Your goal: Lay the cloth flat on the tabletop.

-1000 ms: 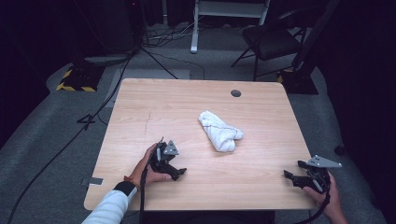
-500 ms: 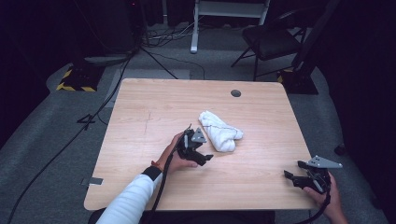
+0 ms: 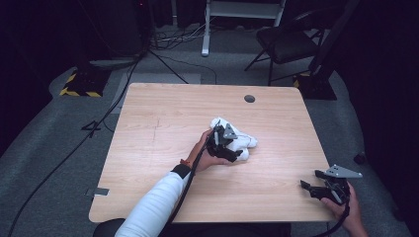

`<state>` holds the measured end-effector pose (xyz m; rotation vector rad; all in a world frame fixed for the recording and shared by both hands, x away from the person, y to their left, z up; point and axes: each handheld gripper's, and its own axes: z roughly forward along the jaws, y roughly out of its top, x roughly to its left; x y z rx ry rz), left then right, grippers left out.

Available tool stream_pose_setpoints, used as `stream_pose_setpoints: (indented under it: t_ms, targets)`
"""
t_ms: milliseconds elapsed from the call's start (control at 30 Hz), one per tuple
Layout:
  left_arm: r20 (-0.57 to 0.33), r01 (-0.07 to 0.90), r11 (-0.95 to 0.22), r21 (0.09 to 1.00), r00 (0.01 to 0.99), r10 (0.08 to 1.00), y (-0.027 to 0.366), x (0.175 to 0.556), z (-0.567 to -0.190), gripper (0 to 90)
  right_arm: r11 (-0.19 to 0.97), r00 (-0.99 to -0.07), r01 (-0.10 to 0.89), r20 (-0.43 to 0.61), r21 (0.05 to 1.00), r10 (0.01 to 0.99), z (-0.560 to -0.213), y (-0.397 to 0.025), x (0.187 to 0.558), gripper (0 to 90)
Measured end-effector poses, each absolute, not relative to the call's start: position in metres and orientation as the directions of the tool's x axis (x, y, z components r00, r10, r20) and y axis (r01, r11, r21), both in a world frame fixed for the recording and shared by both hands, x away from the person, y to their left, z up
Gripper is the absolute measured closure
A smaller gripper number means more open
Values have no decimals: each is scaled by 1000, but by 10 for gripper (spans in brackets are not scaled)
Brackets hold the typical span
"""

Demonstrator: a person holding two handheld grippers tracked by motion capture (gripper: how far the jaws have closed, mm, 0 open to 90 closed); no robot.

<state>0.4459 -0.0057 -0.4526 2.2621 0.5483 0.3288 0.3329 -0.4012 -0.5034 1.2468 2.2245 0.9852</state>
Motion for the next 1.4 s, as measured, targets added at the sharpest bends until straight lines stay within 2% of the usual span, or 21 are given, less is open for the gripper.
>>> stream_pose_setpoints:
  t_ms: [133, 233, 333, 467, 600, 833, 1133, 1233, 1400]
  targets:
    - [74, 291, -645, 706, 876, 476, -12, 451, -459, 293, 351, -519, 569, -6, 743, 855, -503, -401, 333, 209]
    - [52, 309, -662, 683, 884, 465, -12, 456, -464, 391, 350, -518, 570, -5, 743, 855, -503, -401, 332, 210]
    - [70, 248, -722, 646, 923, 379, -10, 457, -467, 541, 350, -519, 569, -6, 744, 855, -503, -401, 332, 211]
    - [102, 209, -751, 627, 933, 345, -4, 452, -466, 703, 351, -519, 570, -5, 743, 855, -503, -402, 332, 210]
    - [109, 186, -751, 633, 940, 324, 12, 442, -468, 766, 350, -519, 570, -4, 743, 854, -503, -402, 332, 210]
    - [83, 186, -738, 649, 947, 311, 44, 422, -468, 787, 351, -520, 569, -5, 744, 854, -503, -402, 333, 209]
    - [103, 169, -746, 644, 947, 304, 84, 392, -466, 760, 350, -519, 570, -4, 744, 855, -503, -402, 334, 208]
    - [75, 219, -707, 672, 930, 359, 102, 387, -467, 714, 348, -517, 573, -3, 742, 856, -503, -401, 334, 208]
    - [52, 261, -647, 717, 905, 423, 107, 382, -464, 545, 349, -514, 571, -8, 743, 858, -503, -401, 336, 206]
